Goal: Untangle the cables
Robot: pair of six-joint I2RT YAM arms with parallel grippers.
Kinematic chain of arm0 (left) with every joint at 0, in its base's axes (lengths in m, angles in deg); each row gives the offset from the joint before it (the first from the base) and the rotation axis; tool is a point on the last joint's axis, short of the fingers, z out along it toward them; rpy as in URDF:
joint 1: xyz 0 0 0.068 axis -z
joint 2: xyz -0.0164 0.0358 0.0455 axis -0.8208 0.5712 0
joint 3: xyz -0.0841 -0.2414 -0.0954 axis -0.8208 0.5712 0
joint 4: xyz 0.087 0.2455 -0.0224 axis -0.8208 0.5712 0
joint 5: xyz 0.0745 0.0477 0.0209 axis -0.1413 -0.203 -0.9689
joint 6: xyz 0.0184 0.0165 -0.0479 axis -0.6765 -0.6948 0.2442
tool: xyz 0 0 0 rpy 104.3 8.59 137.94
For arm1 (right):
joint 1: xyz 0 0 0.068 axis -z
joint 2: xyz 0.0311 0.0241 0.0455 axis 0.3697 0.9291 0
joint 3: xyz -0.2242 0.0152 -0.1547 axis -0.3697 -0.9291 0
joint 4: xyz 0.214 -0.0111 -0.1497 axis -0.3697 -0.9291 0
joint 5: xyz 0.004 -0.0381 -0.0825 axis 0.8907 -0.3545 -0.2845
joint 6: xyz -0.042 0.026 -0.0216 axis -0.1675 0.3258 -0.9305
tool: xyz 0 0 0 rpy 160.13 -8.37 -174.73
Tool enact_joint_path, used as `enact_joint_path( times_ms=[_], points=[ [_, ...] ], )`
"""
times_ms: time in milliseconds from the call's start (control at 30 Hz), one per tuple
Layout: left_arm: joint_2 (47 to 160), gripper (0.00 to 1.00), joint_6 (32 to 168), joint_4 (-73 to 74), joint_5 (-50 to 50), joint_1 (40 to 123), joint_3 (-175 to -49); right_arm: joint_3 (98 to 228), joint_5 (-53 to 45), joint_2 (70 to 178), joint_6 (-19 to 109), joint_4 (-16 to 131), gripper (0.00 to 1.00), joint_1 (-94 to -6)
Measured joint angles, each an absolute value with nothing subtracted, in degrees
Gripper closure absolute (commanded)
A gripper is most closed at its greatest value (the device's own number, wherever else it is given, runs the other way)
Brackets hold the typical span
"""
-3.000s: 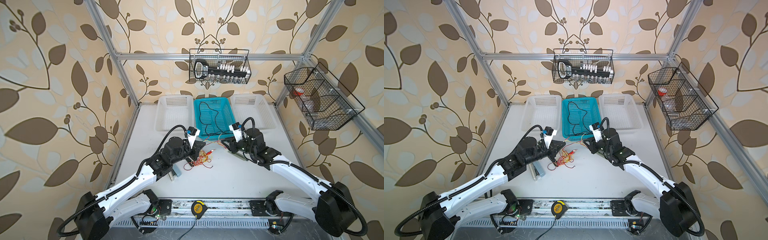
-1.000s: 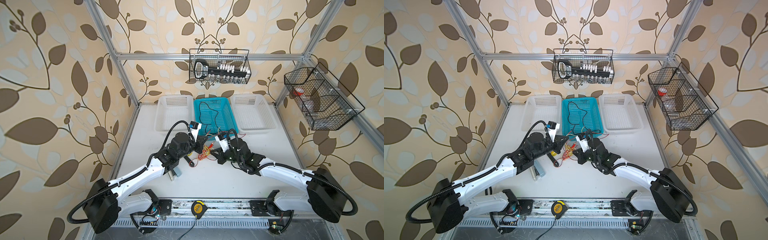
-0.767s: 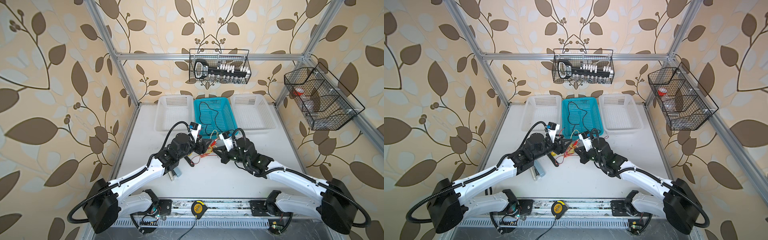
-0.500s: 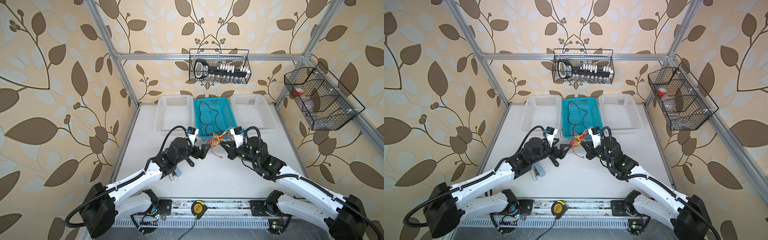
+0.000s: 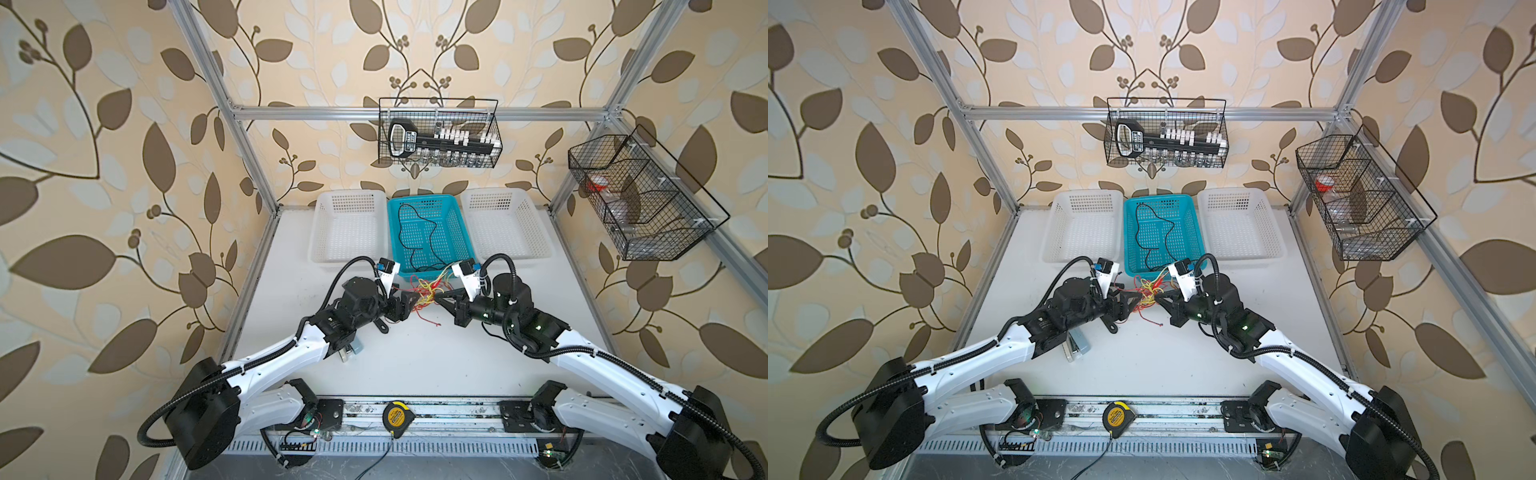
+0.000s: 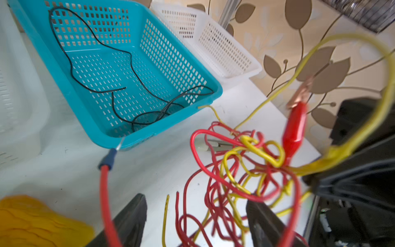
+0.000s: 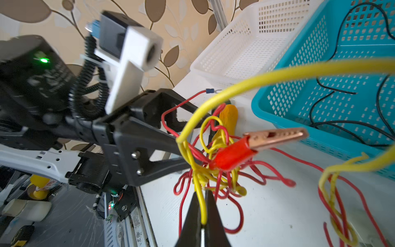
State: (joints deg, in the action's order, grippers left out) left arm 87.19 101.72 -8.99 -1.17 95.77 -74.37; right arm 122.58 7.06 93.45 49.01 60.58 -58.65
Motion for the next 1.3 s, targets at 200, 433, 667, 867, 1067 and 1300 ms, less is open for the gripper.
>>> enact_joint_path(
  times_ms=[200, 433, 667, 867, 1067, 1300],
  points=[
    [89.53, 0.54, 102.49, -11.75, 0.75, 96.07, -74.78, 122.27, 9.09, 93.89, 49.73, 62.79, 1.0, -58.58],
    [93.69, 1.0, 104.23, -13.82, 3.31, 96.07, -77.62, 122.14, 9.22, 95.31, 50.67, 65.74, 1.0, -58.87],
    [94.06, 1.0, 104.58, -13.61, 2.22, 96.07, -77.82, 122.05, 4.0, 93.01, 50.14, 63.4, 1.0, -59.17],
    [91.32, 1.0, 104.56, -8.12, -6.94, 96.38, -77.82, 122.86, -2.38, 90.06, 48.68, 53.79, 1.0, -56.11],
    [89.29, 1.0, 104.56, 0.25, -16.01, 96.4, -77.75, 124.72, -5.22, 86.83, 47.63, 43.25, 1.0, -47.15],
    [88.66, 1.0, 104.45, 5.65, -21.06, 96.38, -76.9, 125.64, -3.63, 85.45, 46.69, 36.72, 1.0, -39.76]
  ],
)
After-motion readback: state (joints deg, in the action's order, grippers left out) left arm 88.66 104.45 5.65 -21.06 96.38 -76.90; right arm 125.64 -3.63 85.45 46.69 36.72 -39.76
